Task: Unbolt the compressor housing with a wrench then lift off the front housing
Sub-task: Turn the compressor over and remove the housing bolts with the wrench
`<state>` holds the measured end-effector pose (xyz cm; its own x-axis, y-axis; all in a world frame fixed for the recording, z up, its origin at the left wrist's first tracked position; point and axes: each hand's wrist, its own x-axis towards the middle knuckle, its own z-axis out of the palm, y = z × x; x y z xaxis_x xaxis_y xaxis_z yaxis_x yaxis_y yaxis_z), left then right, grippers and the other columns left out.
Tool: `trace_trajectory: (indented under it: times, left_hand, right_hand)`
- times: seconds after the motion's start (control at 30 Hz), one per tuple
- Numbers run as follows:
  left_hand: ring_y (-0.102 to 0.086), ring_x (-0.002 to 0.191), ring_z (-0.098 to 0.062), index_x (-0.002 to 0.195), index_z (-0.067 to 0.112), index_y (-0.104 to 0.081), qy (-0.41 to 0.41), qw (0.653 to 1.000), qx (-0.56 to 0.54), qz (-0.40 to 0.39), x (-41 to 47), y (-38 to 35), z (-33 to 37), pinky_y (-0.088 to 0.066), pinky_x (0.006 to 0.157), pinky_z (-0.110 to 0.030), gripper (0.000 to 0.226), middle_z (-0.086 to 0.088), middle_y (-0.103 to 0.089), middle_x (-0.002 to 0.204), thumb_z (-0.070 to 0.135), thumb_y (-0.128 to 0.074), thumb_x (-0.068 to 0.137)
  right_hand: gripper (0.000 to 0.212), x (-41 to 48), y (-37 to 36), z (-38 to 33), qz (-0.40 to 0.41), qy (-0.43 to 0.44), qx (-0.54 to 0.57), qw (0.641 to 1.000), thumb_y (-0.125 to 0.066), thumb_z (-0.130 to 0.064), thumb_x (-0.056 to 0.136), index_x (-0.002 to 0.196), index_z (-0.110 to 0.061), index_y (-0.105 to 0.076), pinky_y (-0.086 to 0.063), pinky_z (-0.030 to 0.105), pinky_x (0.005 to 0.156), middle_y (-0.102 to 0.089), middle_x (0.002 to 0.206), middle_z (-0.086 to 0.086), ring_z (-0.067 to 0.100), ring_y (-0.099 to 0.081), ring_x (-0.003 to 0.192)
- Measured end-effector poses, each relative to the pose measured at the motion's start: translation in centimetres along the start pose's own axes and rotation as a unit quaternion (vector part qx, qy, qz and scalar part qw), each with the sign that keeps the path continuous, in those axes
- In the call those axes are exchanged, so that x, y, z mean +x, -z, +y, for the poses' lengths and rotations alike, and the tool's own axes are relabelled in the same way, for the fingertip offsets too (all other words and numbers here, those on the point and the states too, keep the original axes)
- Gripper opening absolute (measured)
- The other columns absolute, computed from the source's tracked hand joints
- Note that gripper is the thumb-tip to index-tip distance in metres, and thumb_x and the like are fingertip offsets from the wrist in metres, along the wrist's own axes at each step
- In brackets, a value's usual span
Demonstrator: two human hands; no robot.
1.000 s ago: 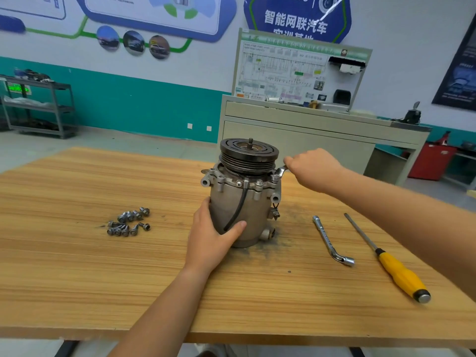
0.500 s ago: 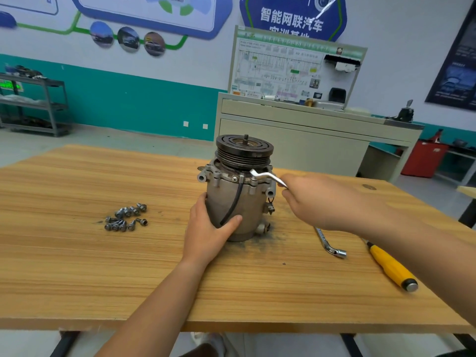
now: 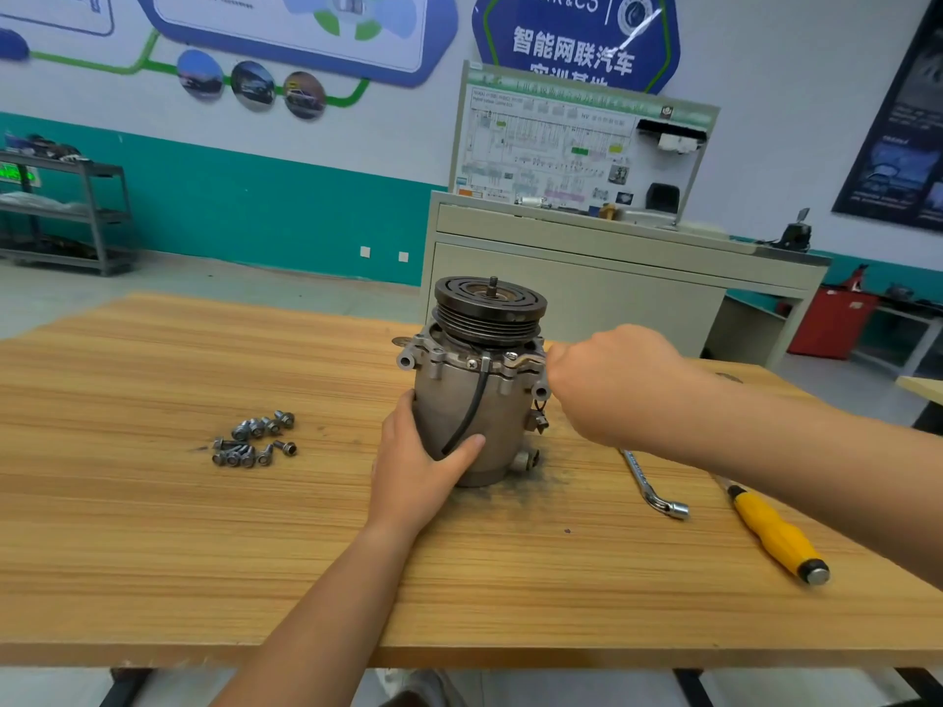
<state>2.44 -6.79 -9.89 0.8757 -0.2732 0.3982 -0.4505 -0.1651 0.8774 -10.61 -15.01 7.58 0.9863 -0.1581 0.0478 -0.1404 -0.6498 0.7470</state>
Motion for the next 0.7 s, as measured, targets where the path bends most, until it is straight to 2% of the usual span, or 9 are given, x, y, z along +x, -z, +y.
trace_trajectory:
  times: [0.13, 0.23, 0.3, 0.33, 0.4, 0.47, 0.53, 0.6, 0.7]
  left_hand:
    - [-0.034, 0.131, -0.016, 0.145, 0.019, -0.026, 0.001, 1.0, 0.001, -0.005, 0.0, 0.0, 0.1, -0.033, 0.108, -0.036, 0.094, -0.002, -0.036, 0.143, 0.046, -0.075, 0.069]
    - [-0.035, 0.13, -0.015, 0.144, 0.019, -0.028, -0.003, 1.0, -0.002, -0.004, 0.0, 0.0, 0.0, -0.033, 0.107, -0.036, 0.093, -0.001, -0.037, 0.141, 0.045, -0.075, 0.069]
    - [-0.035, 0.129, -0.015, 0.144, 0.019, -0.028, -0.007, 1.0, -0.003, -0.001, 0.1, 0.0, 0.0, -0.033, 0.106, -0.033, 0.093, -0.001, -0.037, 0.141, 0.045, -0.076, 0.068]
    - [-0.035, 0.129, -0.015, 0.144, 0.018, -0.029, -0.008, 1.0, -0.003, 0.0, 0.1, 0.1, 0.0, -0.032, 0.105, -0.032, 0.093, -0.001, -0.037, 0.141, 0.045, -0.076, 0.068]
    - [-0.035, 0.13, -0.016, 0.144, 0.018, -0.028, -0.006, 1.0, -0.004, 0.001, 0.1, 0.1, -0.2, -0.031, 0.103, -0.029, 0.094, -0.001, -0.036, 0.141, 0.044, -0.077, 0.068]
    - [-0.034, 0.13, -0.015, 0.145, 0.019, -0.026, -0.004, 1.0, -0.005, -0.002, 0.1, 0.1, -0.2, -0.029, 0.102, -0.027, 0.095, -0.001, -0.035, 0.142, 0.045, -0.077, 0.069]
    - [-0.034, 0.13, -0.015, 0.145, 0.019, -0.026, -0.006, 1.0, -0.006, 0.0, 0.1, 0.1, -0.2, -0.028, 0.1, -0.025, 0.095, 0.0, -0.035, 0.142, 0.045, -0.077, 0.069]
    - [-0.035, 0.13, -0.016, 0.144, 0.019, -0.027, -0.004, 1.0, -0.006, 0.0, 0.2, 0.0, -0.2, -0.028, 0.099, -0.024, 0.094, -0.001, -0.036, 0.141, 0.045, -0.077, 0.069]
    - [-0.036, 0.129, -0.017, 0.144, 0.019, -0.028, -0.004, 1.0, -0.008, 0.001, 0.3, 0.0, -0.3, -0.03, 0.1, -0.026, 0.094, -0.002, -0.037, 0.141, 0.044, -0.077, 0.068]
  right_hand:
    - [0.008, 0.4, -0.9, 1.2, 0.012, 0.019, -0.011, 1.0, -0.033, -0.008, 0.094, 0.091, -0.013, -0.038, -0.023, 0.025, 0.04, -0.031, 0.058, -0.001, 0.013, -0.03, 0.046]
    - [0.011, 1.8, -2.1, 2.0, 0.012, -0.004, -0.029, 0.999, -0.036, 0.0, 0.091, 0.094, -0.011, -0.037, -0.022, 0.025, 0.04, -0.04, 0.061, 0.005, 0.014, -0.035, 0.048]
    - [0.017, 3.2, -3.2, 2.0, 0.034, -0.034, 0.0, 0.999, -0.04, 0.003, 0.09, 0.103, -0.008, -0.041, -0.025, 0.025, 0.043, -0.053, 0.077, 0.005, 0.02, -0.049, 0.061]
    - [0.021, 3.9, -3.8, 1.8, 0.053, -0.046, 0.019, 0.997, -0.042, 0.004, 0.089, 0.107, -0.007, -0.042, -0.032, 0.026, 0.048, -0.058, 0.087, 0.007, 0.023, -0.056, 0.074]
    - [0.027, 4.9, -5.2, 1.5, 0.096, -0.045, 0.032, 0.994, -0.043, 0.003, 0.088, 0.113, -0.005, -0.04, -0.042, 0.032, 0.07, -0.059, 0.106, 0.011, 0.027, -0.059, 0.096]
    - [0.03, 5.6, -6.4, 1.4, 0.129, -0.043, 0.044, 0.99, -0.043, 0.001, 0.089, 0.118, -0.003, -0.039, -0.041, 0.033, 0.085, -0.057, 0.114, 0.013, 0.028, -0.056, 0.105]
    - [0.03, 5.7, -6.9, 1.8, 0.158, -0.044, 0.063, 0.984, -0.041, 0.0, 0.09, 0.12, -0.003, -0.04, -0.038, 0.034, 0.089, -0.058, 0.114, 0.013, 0.028, -0.056, 0.105]
    - [0.029, 5.1, -7.0, 2.1, 0.21, -0.079, 0.119, 0.967, -0.037, -0.002, 0.093, 0.122, -0.005, -0.043, -0.038, 0.036, 0.085, -0.061, 0.107, 0.012, 0.029, -0.057, 0.097]
    - [0.027, 2.7, -6.2, 2.0, 0.313, -0.151, 0.29, 0.892, -0.037, -0.014, 0.098, 0.122, -0.006, -0.049, -0.036, 0.035, 0.06, -0.061, 0.081, 0.009, 0.032, -0.056, 0.072]
